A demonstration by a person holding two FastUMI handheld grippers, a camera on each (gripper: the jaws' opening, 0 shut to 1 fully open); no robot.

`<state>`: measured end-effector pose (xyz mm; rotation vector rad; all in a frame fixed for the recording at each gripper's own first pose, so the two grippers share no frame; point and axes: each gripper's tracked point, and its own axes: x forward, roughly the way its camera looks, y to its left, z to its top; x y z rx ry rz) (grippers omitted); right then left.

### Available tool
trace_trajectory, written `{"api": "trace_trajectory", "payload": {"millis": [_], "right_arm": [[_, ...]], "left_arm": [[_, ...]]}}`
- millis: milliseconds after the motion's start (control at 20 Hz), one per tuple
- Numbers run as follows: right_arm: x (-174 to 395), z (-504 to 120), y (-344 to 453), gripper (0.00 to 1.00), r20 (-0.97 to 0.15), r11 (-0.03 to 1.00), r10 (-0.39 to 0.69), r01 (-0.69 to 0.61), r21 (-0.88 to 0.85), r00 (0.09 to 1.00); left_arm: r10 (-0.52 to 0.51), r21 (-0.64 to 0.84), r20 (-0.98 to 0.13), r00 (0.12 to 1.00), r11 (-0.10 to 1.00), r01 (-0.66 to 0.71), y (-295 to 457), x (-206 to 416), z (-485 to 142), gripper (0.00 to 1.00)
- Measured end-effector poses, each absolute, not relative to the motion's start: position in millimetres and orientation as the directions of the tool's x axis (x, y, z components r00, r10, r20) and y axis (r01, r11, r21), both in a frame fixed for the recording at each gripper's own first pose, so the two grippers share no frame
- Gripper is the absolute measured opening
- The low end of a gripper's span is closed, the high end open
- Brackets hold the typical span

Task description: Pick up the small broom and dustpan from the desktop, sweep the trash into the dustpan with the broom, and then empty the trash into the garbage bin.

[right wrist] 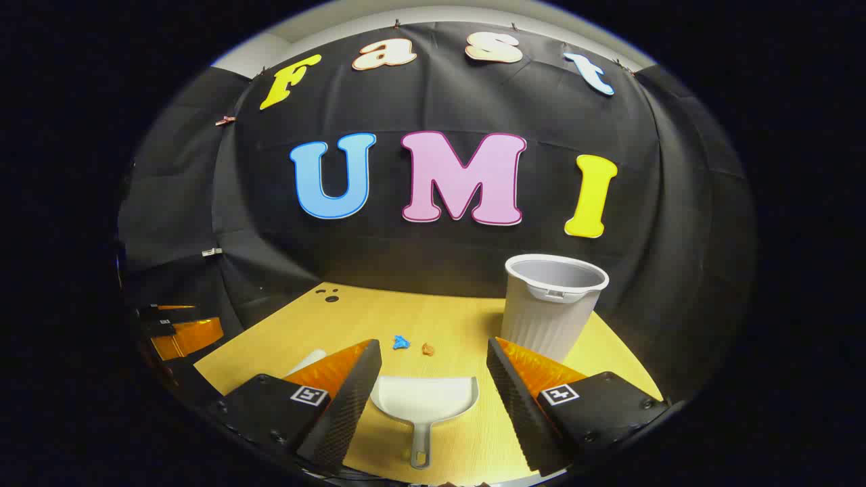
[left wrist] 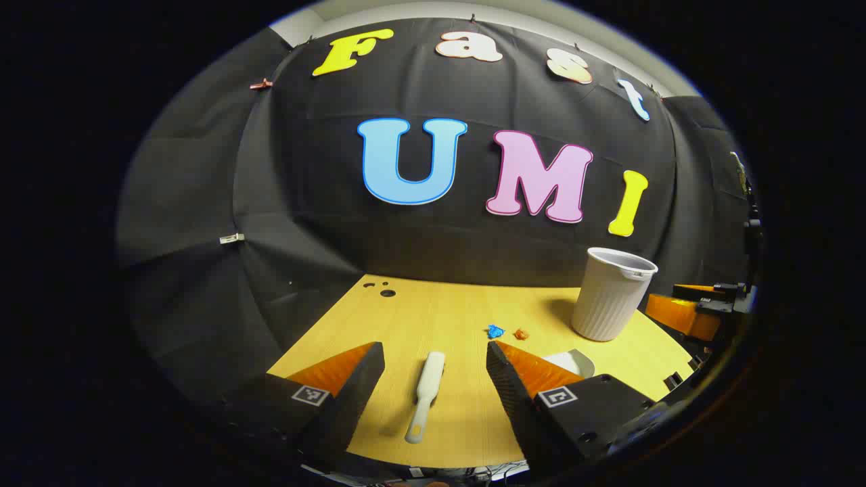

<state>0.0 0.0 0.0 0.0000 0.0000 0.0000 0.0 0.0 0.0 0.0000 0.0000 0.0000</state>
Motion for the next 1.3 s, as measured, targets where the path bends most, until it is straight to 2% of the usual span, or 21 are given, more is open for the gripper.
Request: {"api": "trace_trajectory", "payload": {"millis": [400, 750, 1100, 1300], "right_arm": [[5.9, -21.3, 11.8, 0.98, -0.072, 0.999, 0.046, -0.046, -0.003, 0.996], [18.2, -31.4, 4.6, 0.98, -0.113, 0.999, 0.037, -0.035, 0.015, 0.993], [41.5, -58.4, -4.0, 0.98, -0.177, 0.999, 0.037, -0.036, 0.007, 0.984], [50.4, -76.5, -2.3, 0.98, -0.226, 0.998, 0.059, -0.057, 0.014, 0.972]], "left_arm": [[-0.02, -0.011, -0.069, 0.997, 1.0, 0.019, 6.5, 13.8, -14.6, 0.96], [-0.009, -0.055, -0.13, 0.991, 0.998, 0.002, 24.1, 33.5, -30.0, 0.95], [-0.055, -0.11, -0.229, 0.972, 0.994, 0.031, 20.4, 61.4, -51.3, 0.95], [-0.063, -0.068, -0.325, 0.944, 0.997, 0.043, 14.1, 84.7, -75.1, 0.95]]}}
